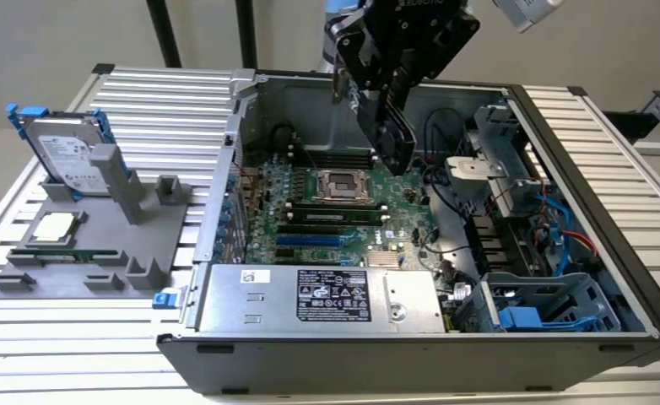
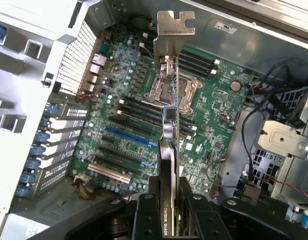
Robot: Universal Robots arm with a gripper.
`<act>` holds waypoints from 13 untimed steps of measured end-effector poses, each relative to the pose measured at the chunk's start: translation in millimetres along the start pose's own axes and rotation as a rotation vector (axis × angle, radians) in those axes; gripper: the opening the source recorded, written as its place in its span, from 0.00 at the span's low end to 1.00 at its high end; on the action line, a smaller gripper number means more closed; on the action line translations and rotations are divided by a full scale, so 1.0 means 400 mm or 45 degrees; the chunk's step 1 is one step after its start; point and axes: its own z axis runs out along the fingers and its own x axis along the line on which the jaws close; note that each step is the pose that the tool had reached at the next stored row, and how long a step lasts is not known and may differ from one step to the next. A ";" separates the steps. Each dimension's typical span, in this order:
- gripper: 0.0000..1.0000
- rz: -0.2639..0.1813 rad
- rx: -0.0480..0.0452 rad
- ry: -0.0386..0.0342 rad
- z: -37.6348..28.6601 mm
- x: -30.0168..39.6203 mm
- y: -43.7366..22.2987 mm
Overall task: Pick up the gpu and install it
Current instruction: 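Insert the gpu into the slot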
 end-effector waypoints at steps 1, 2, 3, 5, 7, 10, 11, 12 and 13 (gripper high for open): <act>0.00 -0.008 0.000 0.0004 0.000 0.000 0.000; 0.00 -0.016 0.000 0.0008 0.000 0.000 0.000; 0.00 -0.024 0.000 0.0012 0.000 0.000 0.000; 0.00 -0.041 -0.001 0.0020 0.000 0.000 0.000; 0.00 -0.060 -0.001 0.0029 0.000 0.000 0.000; 0.00 -0.092 -0.002 0.0045 0.000 0.000 0.000; 0.00 -0.103 -0.002 0.0050 0.000 0.000 0.000; 0.00 -0.114 -0.002 0.0055 0.000 0.000 0.000; 0.00 -0.124 -0.003 0.0060 0.000 0.000 0.000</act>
